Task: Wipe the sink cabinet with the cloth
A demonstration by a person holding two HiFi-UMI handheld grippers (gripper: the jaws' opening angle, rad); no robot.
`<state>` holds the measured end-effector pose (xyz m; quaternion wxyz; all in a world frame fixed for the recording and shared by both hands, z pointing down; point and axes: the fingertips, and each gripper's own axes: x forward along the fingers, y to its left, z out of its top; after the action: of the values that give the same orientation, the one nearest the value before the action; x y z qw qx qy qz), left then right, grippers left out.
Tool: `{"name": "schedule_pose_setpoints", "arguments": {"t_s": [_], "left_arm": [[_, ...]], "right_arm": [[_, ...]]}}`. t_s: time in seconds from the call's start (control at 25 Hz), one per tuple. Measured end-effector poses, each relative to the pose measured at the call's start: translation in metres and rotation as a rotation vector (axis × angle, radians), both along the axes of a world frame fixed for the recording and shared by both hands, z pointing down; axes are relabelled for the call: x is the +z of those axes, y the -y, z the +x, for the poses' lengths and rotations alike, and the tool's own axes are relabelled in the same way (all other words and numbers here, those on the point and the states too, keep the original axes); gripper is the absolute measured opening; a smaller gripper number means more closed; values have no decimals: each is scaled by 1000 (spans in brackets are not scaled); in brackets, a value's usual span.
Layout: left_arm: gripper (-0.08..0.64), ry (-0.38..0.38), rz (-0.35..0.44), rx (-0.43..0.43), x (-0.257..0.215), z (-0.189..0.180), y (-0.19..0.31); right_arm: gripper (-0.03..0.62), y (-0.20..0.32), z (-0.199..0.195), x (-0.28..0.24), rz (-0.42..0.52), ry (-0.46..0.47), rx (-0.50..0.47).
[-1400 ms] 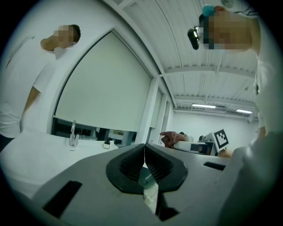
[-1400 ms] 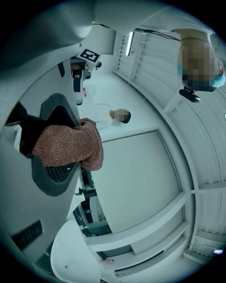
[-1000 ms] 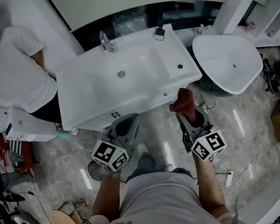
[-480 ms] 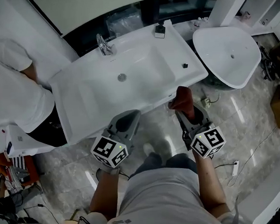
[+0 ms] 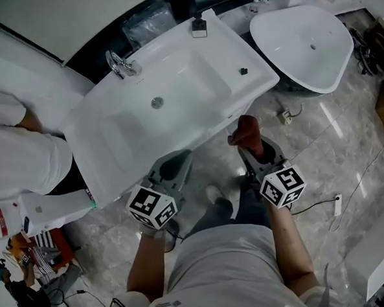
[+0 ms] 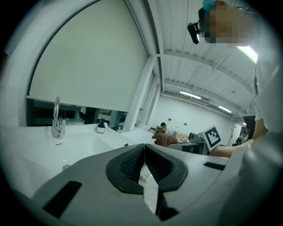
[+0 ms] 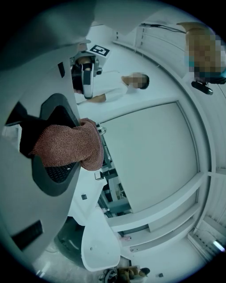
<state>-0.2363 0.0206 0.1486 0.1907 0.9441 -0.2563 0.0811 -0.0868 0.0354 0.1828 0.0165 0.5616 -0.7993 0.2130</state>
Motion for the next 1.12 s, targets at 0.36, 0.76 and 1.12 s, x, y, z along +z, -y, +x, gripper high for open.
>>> {"name": "schedule_pose_setpoints", "arguments": {"t_s": [0.36, 0.76, 1.12], "left_arm": [[12, 91, -51, 78, 38, 41, -10], [14, 202, -94, 145, 88, 61, -13], [14, 277, -120, 255, 140, 91, -19]], "right_arm": [[166, -3, 37, 77, -112, 17, 41], [166, 17, 38, 197, -263, 38, 44], [166, 43, 8, 281, -337, 23, -29]]}}
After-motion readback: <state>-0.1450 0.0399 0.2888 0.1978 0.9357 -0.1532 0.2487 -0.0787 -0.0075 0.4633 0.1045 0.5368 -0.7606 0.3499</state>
